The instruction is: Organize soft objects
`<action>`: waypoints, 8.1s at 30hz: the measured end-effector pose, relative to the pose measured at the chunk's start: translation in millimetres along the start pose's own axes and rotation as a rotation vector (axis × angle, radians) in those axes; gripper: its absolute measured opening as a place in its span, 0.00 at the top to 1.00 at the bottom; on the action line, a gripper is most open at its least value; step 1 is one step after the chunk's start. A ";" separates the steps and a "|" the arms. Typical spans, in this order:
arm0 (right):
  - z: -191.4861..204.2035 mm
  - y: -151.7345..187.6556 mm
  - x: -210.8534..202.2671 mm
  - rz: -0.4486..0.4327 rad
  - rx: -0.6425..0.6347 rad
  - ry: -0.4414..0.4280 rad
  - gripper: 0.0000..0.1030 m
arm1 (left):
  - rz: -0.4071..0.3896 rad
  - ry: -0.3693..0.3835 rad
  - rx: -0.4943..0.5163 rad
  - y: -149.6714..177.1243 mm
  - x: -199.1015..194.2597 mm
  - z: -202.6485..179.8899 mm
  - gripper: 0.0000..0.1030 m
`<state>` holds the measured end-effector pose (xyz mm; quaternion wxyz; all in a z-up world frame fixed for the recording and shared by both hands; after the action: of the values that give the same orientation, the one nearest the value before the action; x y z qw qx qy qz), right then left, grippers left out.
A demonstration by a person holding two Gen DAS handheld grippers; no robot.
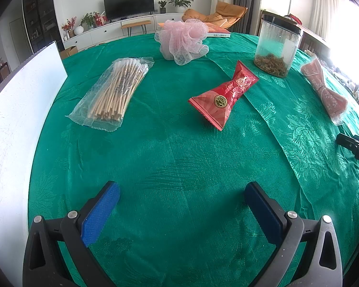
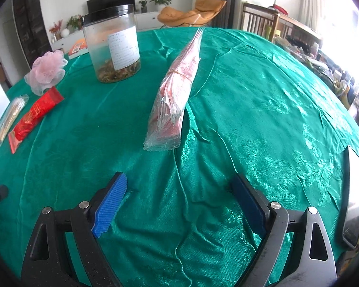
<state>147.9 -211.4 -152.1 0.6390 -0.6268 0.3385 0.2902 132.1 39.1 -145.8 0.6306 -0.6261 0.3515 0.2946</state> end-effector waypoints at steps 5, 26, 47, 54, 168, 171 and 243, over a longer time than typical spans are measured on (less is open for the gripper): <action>0.0 0.2 0.1 0.000 0.000 0.000 0.11 | 0.000 0.000 0.000 0.0 0.0 0.0 0.00; -2.6 -17.5 13.3 0.014 0.018 0.017 0.03 | 0.000 -0.001 0.000 0.0 -0.2 0.1 0.00; -2.5 -17.0 12.5 0.014 0.018 0.016 0.03 | 0.001 -0.002 0.001 0.2 -0.1 -0.1 0.00; -2.6 -16.9 12.5 0.014 0.018 0.016 0.03 | 0.001 -0.002 0.001 0.1 0.0 -0.1 0.00; -2.7 -17.3 12.7 0.014 0.018 0.016 0.03 | 0.001 -0.003 0.002 0.2 -0.3 0.1 0.00; -2.7 -17.4 12.7 0.014 0.018 0.016 0.03 | 0.001 -0.003 0.002 0.3 -0.3 0.1 0.00; -2.8 -17.2 12.7 0.014 0.018 0.016 0.03 | 0.002 -0.003 0.002 0.1 -0.2 0.2 0.00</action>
<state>169.0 -215.7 -151.7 0.6397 -0.6209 0.3506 0.2869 131.9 39.3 -145.7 0.6314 -0.6247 0.3514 0.2958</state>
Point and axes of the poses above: each gripper's, at about its wrist camera, not at the fingertips, and x roughly the way its jaws point, z to its left, y to its underside, the point moved 7 cm from there along x, roughly the way its jaws point, and after that the axes turned 2 degrees about -x, right-handed, at the moved point
